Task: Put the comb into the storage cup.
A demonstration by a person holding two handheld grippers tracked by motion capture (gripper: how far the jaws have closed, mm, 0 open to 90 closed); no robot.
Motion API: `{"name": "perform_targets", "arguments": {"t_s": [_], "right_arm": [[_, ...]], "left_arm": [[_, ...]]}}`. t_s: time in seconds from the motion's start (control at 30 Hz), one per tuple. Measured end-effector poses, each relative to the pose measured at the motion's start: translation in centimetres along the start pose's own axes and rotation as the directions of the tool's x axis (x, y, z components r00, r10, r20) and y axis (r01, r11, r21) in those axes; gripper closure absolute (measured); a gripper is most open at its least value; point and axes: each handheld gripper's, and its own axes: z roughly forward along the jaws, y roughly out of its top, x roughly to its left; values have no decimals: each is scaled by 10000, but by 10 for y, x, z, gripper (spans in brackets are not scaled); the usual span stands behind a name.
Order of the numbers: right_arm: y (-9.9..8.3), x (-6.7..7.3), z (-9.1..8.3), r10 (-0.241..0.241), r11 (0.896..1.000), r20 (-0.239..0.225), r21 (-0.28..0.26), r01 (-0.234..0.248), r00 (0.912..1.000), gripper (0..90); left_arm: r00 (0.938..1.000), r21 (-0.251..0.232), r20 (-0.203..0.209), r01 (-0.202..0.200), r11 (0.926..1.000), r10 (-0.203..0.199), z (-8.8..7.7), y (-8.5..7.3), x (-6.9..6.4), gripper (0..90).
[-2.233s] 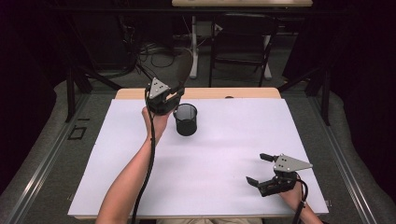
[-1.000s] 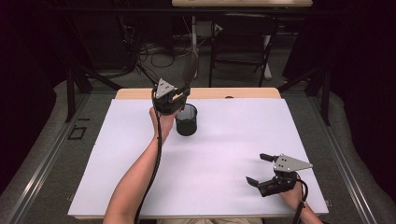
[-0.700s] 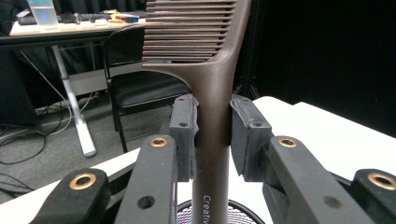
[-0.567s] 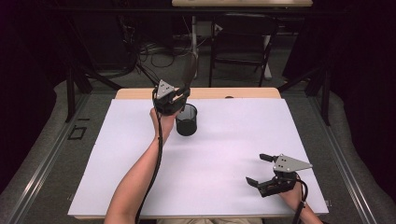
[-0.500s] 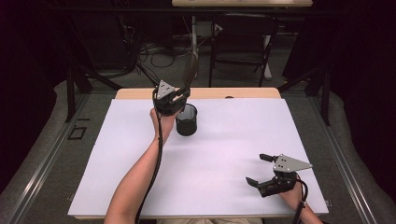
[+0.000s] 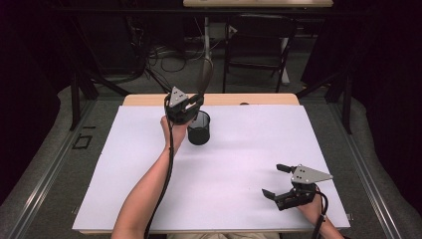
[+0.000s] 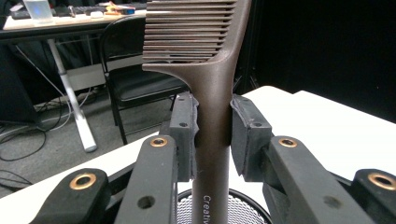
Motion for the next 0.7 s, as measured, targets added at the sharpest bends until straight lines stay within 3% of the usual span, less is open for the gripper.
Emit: {"name": "perform_targets", "arguments": {"t_s": [0.7], "right_arm": [[0, 0, -1, -4, 10000, 41, -22, 4, 10000, 3]], "left_arm": [[9998, 352, 119, -156, 9993, 152, 4, -7, 2, 725]]}}
